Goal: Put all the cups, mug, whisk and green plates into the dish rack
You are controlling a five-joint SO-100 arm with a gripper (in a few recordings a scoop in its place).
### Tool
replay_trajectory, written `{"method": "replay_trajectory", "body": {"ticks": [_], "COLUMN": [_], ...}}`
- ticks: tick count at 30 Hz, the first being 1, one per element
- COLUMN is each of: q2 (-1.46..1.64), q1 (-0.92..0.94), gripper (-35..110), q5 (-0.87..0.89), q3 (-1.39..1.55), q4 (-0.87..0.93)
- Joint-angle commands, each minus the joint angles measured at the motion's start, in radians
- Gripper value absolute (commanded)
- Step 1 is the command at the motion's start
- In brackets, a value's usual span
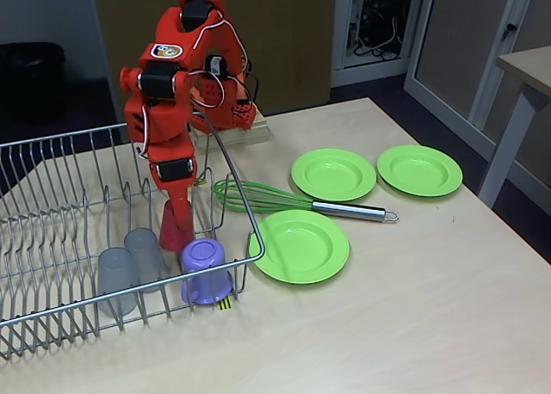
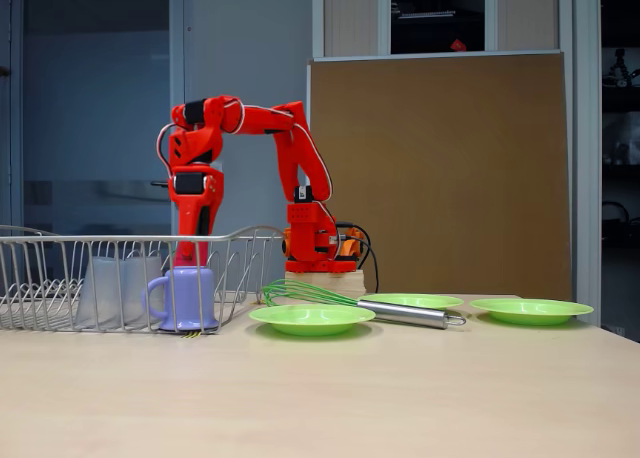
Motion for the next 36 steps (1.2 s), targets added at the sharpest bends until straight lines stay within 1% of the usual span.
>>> {"method": "replay_trajectory", "body": {"ticks": [1,5,13,22,31,36], "q2": [-0.029,-0.109,-0.210,-0.253,-0.293,-0.290], "q1": [0.026,0.026,0.015,0.000,-0.005,-0.009], "gripper": [14,15,24,28,42,43], "q5": [-0.031,-0.048,-0.078,-0.083,-0.081,-0.080], "q3": [-0.071,-0.150,-0.261,-0.337,-0.397,-0.436], "q4": [0.005,0.018,0.058,0.094,0.167,0.207]}}
